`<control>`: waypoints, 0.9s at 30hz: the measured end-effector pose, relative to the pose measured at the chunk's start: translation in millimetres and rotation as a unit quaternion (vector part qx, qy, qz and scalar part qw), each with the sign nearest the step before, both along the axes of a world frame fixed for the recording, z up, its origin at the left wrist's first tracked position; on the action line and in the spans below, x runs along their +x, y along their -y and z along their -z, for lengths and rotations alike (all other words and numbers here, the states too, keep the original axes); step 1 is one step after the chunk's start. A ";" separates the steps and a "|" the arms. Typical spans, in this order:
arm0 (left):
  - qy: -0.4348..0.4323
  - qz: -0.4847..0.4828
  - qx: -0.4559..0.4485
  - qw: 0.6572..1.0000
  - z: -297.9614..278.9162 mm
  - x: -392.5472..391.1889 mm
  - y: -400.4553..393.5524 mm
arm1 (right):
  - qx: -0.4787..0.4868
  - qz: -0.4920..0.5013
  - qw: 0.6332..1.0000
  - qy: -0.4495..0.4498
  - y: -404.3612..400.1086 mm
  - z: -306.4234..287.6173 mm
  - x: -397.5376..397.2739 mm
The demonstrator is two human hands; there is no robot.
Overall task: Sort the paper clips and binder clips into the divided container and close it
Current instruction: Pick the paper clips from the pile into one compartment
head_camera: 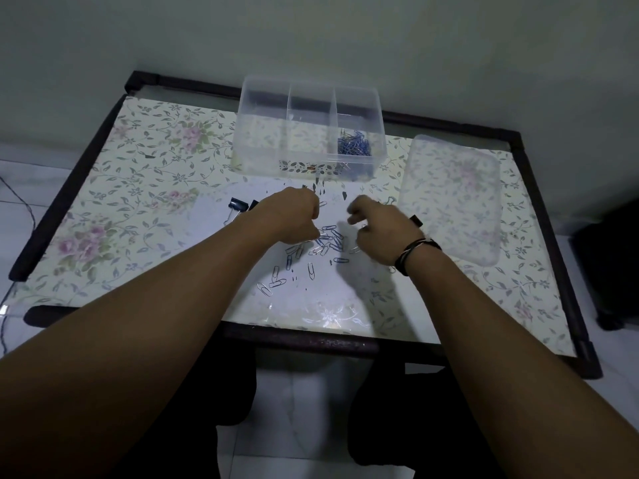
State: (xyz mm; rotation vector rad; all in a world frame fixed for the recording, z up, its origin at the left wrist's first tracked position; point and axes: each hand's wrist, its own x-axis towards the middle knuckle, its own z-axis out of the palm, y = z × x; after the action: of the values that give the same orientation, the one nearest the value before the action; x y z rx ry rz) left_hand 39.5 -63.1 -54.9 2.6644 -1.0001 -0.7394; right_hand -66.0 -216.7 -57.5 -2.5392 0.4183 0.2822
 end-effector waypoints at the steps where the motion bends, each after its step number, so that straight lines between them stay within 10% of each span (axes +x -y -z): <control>1: -0.004 0.003 -0.001 1.000 -0.4 -1.1 0.7 | -0.021 0.046 0.999 0.009 9.0 -3.7 -6.1; 8: 0.004 0.042 0.006 0.999 -1.9 -7.0 8.1 | -0.101 0.087 0.976 -0.170 21.8 2.0 -60.0; 27: 0.035 0.041 0.112 0.992 -9.0 -3.9 -17.9 | -0.186 0.012 0.974 -0.127 -20.9 18.6 -31.7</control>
State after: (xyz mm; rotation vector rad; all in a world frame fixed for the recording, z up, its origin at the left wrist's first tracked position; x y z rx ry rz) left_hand 35.6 -45.2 -45.8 2.8730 -1.1108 -0.8239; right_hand -97.7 -195.8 -76.1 -2.8706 0.6529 0.5704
